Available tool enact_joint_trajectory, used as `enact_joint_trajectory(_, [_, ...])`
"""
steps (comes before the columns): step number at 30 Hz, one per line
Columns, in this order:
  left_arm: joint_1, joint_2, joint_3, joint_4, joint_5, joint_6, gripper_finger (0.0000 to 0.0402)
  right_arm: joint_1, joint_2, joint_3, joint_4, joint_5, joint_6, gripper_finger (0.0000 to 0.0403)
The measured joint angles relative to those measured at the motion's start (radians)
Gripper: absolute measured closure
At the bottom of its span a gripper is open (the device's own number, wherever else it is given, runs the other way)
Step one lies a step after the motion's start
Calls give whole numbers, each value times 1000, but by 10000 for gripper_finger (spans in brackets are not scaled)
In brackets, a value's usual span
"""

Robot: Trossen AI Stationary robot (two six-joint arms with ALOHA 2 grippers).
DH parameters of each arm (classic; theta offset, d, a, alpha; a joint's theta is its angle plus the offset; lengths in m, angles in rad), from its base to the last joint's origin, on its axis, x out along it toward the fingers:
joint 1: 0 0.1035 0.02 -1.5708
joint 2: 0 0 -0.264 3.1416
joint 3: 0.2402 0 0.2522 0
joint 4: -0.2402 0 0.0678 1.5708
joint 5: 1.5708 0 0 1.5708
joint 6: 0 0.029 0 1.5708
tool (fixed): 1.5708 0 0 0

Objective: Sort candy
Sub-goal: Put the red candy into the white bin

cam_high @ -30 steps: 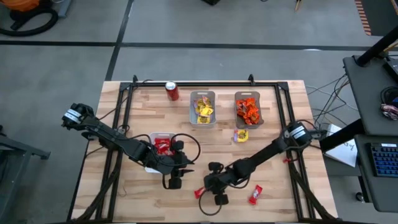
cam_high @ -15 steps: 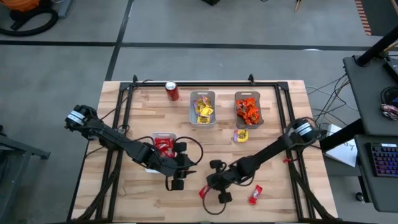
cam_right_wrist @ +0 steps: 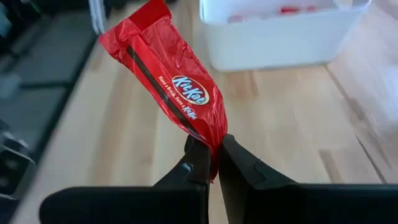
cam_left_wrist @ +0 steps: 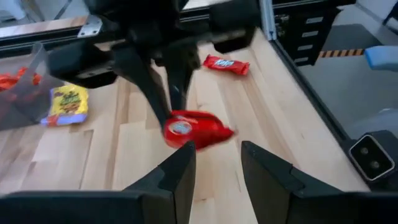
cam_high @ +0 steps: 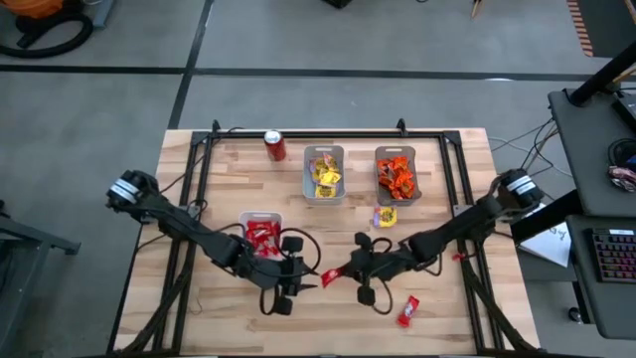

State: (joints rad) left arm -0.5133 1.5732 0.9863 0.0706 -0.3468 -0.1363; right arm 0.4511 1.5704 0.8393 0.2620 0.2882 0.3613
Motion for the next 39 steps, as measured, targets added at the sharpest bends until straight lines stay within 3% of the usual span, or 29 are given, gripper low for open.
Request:
enact_joint_trajectory(11, [9,62,0,121,-4,42,276,0,-12,0,50,-5,32,390])
enact_joint_trajectory(27, [13,59,0,123,-144,1,179,-1,-12,1,52,-7,35,391])
enact_joint_trajectory(31, [17,59,0,125,-196,-12,175,0,-12,3,57,-13,27,391])
enact_joint_trajectory(39, [23,60,0,127,-187,-8,184,0,-12,3,59,-11,-6,391])
